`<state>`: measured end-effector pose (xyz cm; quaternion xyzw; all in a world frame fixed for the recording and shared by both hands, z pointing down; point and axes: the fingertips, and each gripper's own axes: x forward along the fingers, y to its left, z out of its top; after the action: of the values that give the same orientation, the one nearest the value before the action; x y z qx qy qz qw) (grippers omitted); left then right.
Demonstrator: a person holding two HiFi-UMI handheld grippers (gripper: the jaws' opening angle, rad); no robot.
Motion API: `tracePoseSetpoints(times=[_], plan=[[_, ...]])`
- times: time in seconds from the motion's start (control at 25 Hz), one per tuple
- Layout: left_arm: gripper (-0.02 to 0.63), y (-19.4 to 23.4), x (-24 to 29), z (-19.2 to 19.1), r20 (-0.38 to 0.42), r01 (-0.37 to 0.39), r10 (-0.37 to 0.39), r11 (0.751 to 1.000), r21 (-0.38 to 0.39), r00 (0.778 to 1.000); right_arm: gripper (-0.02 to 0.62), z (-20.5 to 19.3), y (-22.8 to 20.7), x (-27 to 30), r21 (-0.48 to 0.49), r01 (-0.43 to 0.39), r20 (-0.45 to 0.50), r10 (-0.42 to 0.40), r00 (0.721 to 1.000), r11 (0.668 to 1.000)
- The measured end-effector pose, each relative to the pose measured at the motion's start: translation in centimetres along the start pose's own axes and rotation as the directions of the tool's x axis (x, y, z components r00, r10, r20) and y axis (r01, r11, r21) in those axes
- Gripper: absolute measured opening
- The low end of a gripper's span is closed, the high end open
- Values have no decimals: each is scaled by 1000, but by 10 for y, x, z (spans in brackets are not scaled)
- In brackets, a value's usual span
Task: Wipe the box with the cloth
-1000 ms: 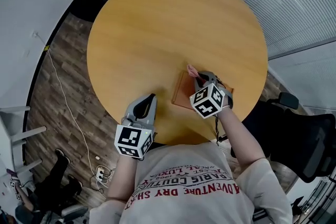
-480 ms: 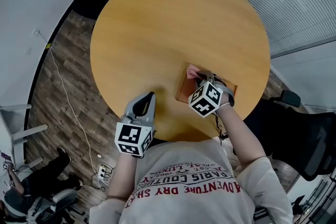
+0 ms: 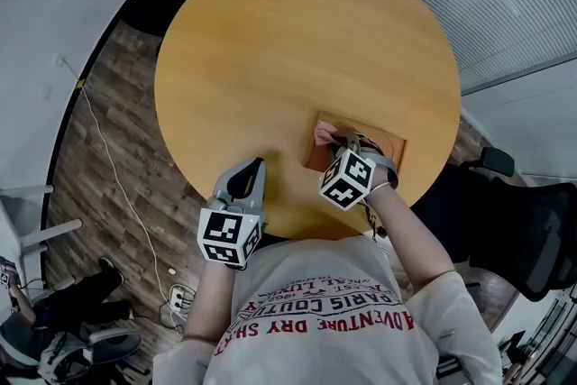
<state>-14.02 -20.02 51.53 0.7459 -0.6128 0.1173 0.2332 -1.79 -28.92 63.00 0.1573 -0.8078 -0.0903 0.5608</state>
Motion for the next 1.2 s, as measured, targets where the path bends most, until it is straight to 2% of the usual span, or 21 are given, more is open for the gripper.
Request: tracePoseSetpoints(times=[0.36,0.68,0.88,1.04,1.2], plan=[[9,7,-14,3,16,10,-10,1000,14,1000,29,-2,22,-8,-34,3,-25,-4,1000,999],[9,7,-28,-3,-2,64,-64,996,59,998,29,0,51,-21,-11,13,-37,-13,999,1000],[9,7,-38,-5,-8,96,-95,993,73,995,29,4,72,-28,-33,38,-46,-39,998,999],[9,1,-44,-4,-12,140,-140,984,109,990,31,1,96,-31,-6,5,-69,-6,998,1000],[9,-1,-52,-5,-23,182,-181,972,146,983,31,-4,121,-36,76,-24,-82,30,996,997]])
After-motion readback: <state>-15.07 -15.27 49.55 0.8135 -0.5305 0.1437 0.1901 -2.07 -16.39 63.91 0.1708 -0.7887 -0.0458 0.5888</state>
